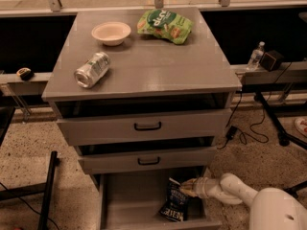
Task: Pick blue chip bag from bottom drawer and place on counter
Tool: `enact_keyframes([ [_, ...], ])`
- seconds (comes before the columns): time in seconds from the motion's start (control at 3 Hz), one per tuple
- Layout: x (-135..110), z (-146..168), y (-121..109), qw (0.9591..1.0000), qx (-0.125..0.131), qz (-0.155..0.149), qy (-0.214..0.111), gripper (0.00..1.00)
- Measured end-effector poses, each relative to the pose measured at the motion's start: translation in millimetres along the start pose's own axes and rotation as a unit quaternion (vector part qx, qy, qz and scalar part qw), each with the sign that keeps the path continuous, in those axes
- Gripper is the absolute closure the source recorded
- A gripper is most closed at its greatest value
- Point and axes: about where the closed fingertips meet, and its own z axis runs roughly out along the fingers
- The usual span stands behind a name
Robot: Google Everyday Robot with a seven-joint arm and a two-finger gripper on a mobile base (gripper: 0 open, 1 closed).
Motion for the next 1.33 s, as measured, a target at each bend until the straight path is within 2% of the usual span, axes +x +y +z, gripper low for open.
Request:
enact_keyframes([
  [0.33,-9.4,-21.9,3.2,0.9981,0.033,-0.027,-0.044,1.0],
  [0.67,-49.3,-73.6,5.7,0.9861,0.091,-0.104,-0.092,1.0],
  [1.0,-114.5,-157.1,61.5,0.9532,0.106,-0.227,-0.169,1.0],
  [1.33,-147.2,-218.2,89.3,0.9254,0.091,-0.299,-0.215,1.0],
])
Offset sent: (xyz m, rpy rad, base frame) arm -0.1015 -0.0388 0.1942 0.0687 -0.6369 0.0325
